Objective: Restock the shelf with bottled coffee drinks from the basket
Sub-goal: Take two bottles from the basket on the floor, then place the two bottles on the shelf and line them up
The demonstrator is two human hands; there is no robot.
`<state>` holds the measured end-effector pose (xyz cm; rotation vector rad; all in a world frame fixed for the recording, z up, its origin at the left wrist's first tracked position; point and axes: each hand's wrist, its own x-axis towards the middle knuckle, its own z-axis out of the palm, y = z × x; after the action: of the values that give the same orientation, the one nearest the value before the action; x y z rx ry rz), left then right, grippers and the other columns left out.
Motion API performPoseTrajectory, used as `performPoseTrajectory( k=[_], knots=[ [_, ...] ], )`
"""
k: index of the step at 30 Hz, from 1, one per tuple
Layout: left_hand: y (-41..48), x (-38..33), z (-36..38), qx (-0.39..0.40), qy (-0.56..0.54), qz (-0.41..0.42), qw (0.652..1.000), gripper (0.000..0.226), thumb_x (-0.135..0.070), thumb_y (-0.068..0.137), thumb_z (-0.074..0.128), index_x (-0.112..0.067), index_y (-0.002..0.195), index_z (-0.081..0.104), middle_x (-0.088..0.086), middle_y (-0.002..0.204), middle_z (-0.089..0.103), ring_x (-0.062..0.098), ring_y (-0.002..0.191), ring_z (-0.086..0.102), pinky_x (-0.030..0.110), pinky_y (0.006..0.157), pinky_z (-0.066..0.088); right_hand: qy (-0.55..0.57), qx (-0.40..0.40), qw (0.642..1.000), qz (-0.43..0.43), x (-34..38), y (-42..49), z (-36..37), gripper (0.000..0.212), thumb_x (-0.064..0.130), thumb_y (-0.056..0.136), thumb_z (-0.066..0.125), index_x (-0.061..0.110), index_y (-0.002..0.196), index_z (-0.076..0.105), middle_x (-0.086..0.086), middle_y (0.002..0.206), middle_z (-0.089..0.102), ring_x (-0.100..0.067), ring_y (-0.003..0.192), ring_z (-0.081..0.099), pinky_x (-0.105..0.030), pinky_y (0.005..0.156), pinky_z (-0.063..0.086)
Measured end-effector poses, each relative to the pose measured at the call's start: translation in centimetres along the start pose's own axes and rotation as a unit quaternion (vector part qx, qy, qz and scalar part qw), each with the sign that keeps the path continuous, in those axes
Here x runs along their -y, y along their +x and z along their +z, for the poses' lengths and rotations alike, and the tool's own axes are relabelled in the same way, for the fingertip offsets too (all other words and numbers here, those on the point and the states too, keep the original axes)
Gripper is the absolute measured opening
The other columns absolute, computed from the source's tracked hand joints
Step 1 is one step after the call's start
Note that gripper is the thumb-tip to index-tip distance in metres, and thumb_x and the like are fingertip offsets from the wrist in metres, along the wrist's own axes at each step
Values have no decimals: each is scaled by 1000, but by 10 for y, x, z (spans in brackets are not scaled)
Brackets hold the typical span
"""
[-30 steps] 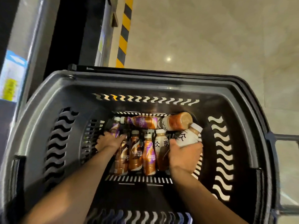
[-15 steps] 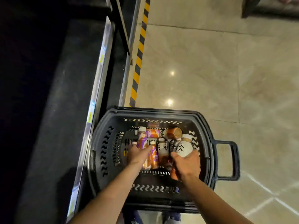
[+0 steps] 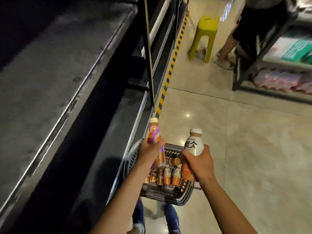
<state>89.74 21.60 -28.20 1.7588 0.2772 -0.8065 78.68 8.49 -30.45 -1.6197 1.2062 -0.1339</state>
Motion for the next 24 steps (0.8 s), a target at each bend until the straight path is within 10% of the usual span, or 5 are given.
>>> performPoseTrajectory(
  k=[11, 24],
  knots=[
    [-187, -53, -75, -143, -149, 104, 973, 34, -41, 75, 81, -26, 99, 62, 10, 98, 72, 29, 88, 73, 52, 84, 59, 45, 180, 959, -213, 137, -128, -27, 41, 28, 75, 81, 33, 102, 50, 5, 91, 66, -11, 76, 66, -30, 61, 55],
    [-449, 12, -211, -431, -235, 226, 841, 21, -36, 75, 81, -25, 85, 66, 13, 86, 72, 37, 82, 71, 57, 81, 57, 62, 471, 789, -389, 183, -399, 9, 46, 36, 60, 77, 29, 101, 58, 17, 84, 70, -2, 68, 66, -16, 56, 50]
  ],
)
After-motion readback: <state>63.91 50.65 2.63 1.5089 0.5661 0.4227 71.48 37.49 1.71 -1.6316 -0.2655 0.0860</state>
